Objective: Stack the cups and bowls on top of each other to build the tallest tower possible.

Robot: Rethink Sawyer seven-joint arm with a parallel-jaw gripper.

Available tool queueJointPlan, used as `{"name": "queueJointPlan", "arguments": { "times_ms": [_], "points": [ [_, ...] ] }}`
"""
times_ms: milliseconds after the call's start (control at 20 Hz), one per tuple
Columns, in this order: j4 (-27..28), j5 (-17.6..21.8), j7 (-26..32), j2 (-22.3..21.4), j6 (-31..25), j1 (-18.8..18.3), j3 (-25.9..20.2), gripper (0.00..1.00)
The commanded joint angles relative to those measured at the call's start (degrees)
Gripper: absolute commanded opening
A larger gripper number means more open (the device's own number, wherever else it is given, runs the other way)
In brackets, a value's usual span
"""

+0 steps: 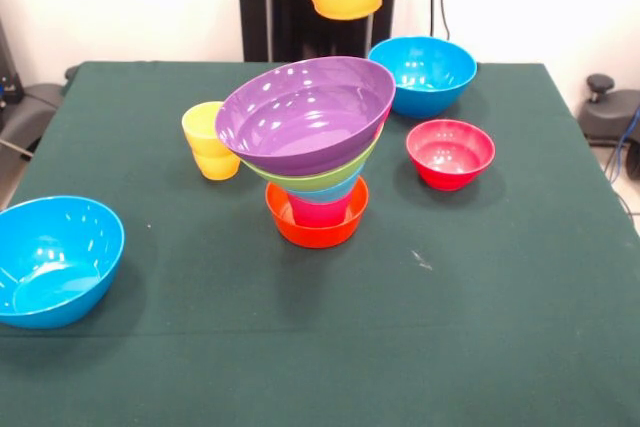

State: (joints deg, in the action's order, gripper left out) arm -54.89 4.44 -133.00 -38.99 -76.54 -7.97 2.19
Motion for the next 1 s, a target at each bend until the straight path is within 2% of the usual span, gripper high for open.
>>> {"name": "queueJointPlan", "arguments": {
  "times_ms": [50, 300, 1000],
  "points": [
    [-2.10, 4.31, 14.23, 2.03, 3.50, -0.54, -6.02, 0.00],
    [-10.00, 3.71, 14.35, -1.23, 7.03, -0.38, -5.28, 0.00],
    [-17.96, 5.56, 13.63, -2.30, 15.99, -0.78, -5.19, 0.00]
  ]
}}
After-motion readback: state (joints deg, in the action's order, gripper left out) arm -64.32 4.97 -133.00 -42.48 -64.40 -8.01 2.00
